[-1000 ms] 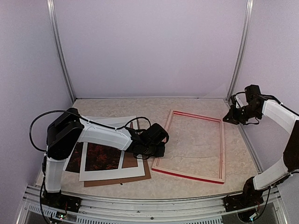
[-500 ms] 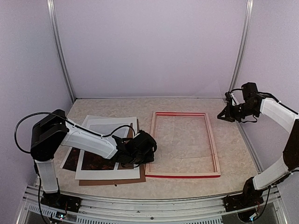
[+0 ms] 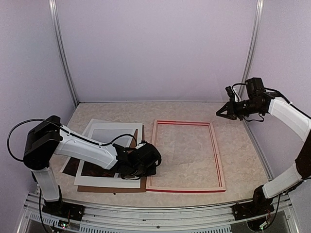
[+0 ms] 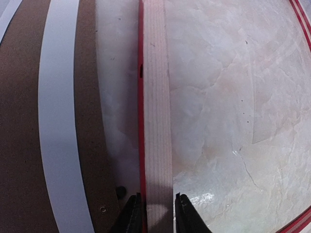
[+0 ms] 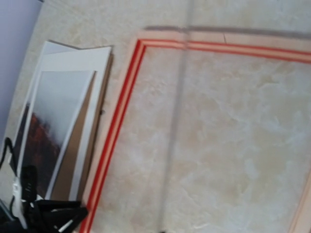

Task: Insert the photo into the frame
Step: Move the frame body to the center of the board, then place the glass panel at the frame body.

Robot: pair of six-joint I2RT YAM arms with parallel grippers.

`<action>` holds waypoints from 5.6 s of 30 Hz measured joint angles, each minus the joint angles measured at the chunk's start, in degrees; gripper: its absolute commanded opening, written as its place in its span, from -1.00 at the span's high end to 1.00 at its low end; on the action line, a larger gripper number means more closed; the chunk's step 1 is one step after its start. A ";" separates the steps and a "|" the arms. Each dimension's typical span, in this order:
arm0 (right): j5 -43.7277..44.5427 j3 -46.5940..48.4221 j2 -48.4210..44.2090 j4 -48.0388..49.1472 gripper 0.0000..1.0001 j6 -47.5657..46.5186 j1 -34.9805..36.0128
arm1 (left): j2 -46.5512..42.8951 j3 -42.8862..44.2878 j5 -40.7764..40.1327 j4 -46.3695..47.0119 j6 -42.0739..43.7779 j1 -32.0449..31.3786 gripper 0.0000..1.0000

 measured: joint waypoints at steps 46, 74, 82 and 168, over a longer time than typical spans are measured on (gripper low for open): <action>-4.42 -21.51 -6.91 23.45 1.00 28.85 15.98 | -26.95 -4.92 -12.00 -7.72 10.36 12.41 -0.52; 15.91 -25.53 -2.38 15.32 1.00 19.37 15.23 | -19.63 -2.16 -9.97 -8.17 18.29 10.45 -0.98; 15.91 -25.53 -0.44 15.37 1.00 17.64 15.08 | -18.53 -0.66 -10.01 -7.98 18.29 10.43 -0.98; 15.13 -23.12 -2.19 13.77 1.00 15.98 15.08 | -12.85 3.26 -12.07 -11.28 18.47 7.10 -0.98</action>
